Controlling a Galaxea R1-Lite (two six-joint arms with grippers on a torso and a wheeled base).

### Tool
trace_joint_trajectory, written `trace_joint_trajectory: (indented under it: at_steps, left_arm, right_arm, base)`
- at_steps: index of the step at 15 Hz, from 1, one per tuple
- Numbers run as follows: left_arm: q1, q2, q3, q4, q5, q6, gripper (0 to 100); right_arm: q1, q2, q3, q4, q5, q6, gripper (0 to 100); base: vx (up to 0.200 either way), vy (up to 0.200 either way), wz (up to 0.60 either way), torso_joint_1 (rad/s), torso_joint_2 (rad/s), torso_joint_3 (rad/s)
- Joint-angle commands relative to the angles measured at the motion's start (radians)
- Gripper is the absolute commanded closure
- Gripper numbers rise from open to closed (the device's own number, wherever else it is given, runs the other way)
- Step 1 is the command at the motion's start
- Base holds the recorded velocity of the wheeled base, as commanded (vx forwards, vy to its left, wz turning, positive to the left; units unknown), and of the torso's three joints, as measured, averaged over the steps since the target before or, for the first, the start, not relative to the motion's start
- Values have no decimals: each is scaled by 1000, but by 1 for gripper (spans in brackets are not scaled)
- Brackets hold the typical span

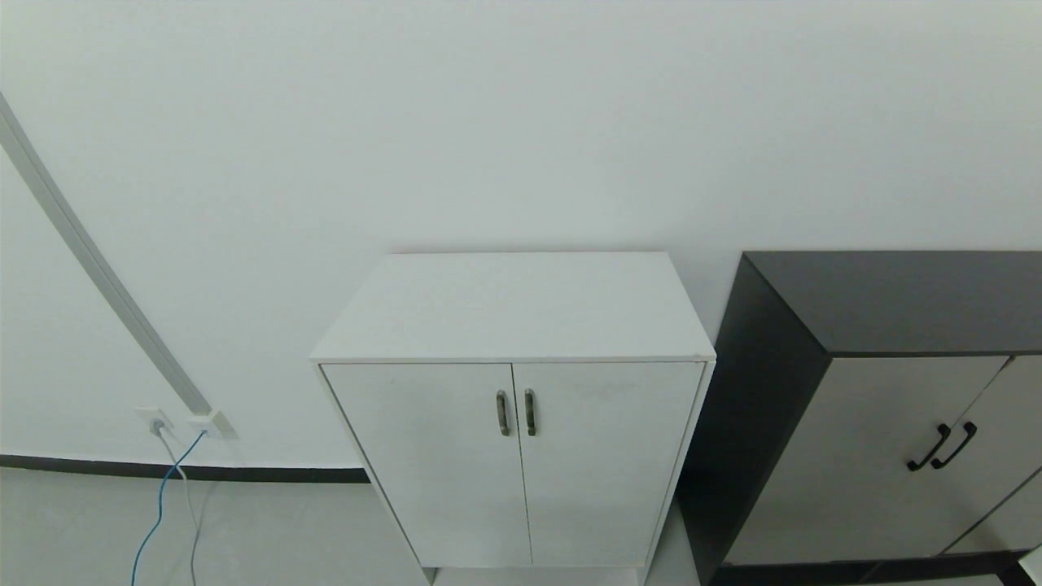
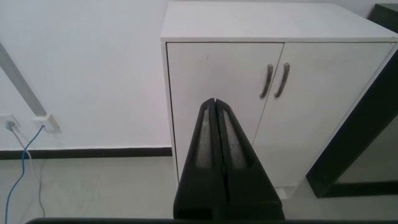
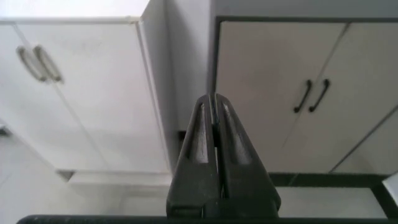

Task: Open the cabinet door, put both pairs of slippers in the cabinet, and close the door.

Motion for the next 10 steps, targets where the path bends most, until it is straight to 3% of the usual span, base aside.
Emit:
trace_joint_trajectory:
  at_steps: [1,10]
  left_arm:
    - [0,0,0,0,0,0,100]
    - [0,0,0,0,0,2,100]
  right_arm:
    - [-2,-17,-1,-2,-15,27,100]
    - [-2,-17,-1,-5,-20,69,100]
  base:
    - [0,0,0,0,0,0]
    - [0,0,0,0,0,0]
